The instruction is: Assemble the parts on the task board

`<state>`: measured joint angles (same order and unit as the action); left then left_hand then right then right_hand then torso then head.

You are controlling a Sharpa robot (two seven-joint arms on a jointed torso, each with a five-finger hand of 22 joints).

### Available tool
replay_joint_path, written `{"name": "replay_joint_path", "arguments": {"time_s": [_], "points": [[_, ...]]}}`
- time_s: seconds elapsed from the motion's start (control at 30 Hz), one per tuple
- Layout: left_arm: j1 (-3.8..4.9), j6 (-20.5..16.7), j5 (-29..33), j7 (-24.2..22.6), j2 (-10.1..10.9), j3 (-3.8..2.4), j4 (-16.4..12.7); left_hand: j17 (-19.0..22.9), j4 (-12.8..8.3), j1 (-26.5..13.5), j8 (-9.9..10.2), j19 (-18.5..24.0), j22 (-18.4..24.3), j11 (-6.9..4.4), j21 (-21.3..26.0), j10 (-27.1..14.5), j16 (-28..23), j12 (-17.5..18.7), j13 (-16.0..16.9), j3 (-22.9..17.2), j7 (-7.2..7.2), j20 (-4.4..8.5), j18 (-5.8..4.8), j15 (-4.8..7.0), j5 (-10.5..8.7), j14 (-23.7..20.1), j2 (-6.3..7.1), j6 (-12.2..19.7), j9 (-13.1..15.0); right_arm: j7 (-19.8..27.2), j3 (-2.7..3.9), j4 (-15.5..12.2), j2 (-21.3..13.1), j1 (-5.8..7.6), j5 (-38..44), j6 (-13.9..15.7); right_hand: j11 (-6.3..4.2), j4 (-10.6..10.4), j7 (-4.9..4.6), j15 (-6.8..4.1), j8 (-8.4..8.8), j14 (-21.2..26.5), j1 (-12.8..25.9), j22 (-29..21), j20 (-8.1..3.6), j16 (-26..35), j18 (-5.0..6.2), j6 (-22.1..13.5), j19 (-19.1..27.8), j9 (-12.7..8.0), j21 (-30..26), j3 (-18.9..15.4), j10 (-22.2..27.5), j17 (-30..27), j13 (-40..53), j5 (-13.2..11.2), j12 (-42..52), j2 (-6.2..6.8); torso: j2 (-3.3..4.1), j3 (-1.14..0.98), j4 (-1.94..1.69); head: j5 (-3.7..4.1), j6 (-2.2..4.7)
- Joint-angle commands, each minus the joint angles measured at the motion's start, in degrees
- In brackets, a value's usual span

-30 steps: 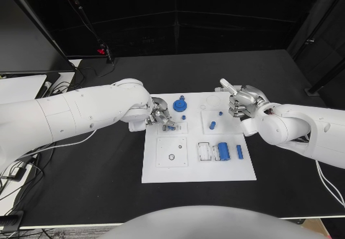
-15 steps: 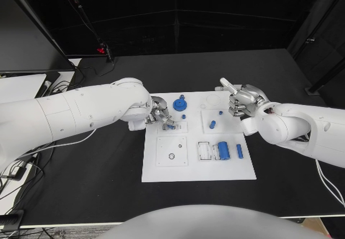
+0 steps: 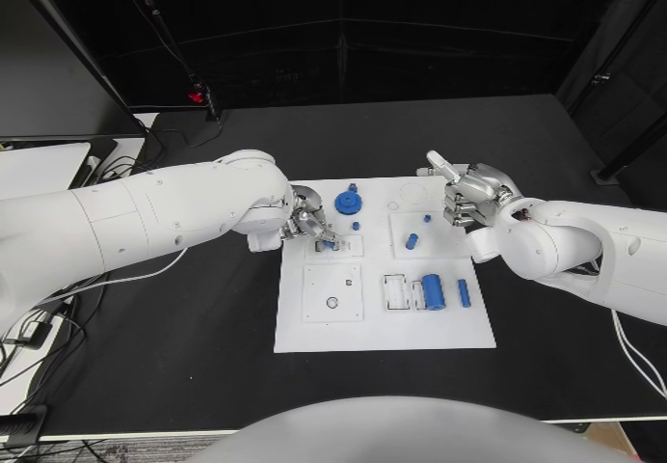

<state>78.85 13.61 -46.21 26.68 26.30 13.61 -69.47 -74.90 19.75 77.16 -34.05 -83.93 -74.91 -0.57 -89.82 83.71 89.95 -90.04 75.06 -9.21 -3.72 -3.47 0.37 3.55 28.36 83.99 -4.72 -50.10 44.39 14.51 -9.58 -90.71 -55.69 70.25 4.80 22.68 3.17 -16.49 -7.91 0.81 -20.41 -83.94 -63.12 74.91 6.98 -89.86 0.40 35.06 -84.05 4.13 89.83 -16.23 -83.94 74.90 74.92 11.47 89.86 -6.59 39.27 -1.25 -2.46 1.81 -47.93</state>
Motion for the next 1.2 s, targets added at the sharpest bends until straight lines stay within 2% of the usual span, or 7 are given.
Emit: {"name": "replay_joint_path", "arguments": {"time_s": [0.03, 1.2], "points": [[0.02, 0.69, -0.19, -0.55, -0.18, -0.05, 0.20, -15.10, -2.96, 2.94, -0.02, -6.07, -15.09, -0.15, -0.18, 6.29, 0.05, 0.04, 14.94, -3.22, 1.11, -0.21, -0.37, 0.11, 0.32, 6.01, -2.56, -1.09, 0.11, 0.44, 0.02, -0.20, 0.01, 0.07, 0.00, -0.10, -0.20, -0.09, 0.40, -0.35, -0.20, -6.06, -0.61, 15.09, 0.02, -0.14, -0.40, -0.05, -5.95, -0.01, 0.17, -0.32, -6.06, 15.10, 15.08, -0.01, 0.14, -0.08, 0.01, 0.01, 0.05, 0.05, -0.07], [-0.20, 2.81, -0.19, -0.03, -1.67, -0.05, 1.44, -15.10, -2.88, 2.44, 0.12, -6.07, -15.09, -0.07, -0.18, 6.29, 0.05, 0.04, 14.94, -3.49, 1.03, -0.27, -0.37, 0.08, 0.42, 6.01, -2.58, -1.17, 0.30, 0.43, 0.02, -0.20, 0.03, 0.07, 0.00, -0.11, -0.21, -0.13, 0.40, -0.39, -0.26, -6.06, -0.51, 15.09, -0.03, -0.14, -0.40, -0.09, -5.95, -0.03, 0.17, -0.37, -6.06, 15.10, 15.08, 0.06, 0.14, -0.19, -0.02, -0.01, -0.03, 0.20, -0.39]]}}
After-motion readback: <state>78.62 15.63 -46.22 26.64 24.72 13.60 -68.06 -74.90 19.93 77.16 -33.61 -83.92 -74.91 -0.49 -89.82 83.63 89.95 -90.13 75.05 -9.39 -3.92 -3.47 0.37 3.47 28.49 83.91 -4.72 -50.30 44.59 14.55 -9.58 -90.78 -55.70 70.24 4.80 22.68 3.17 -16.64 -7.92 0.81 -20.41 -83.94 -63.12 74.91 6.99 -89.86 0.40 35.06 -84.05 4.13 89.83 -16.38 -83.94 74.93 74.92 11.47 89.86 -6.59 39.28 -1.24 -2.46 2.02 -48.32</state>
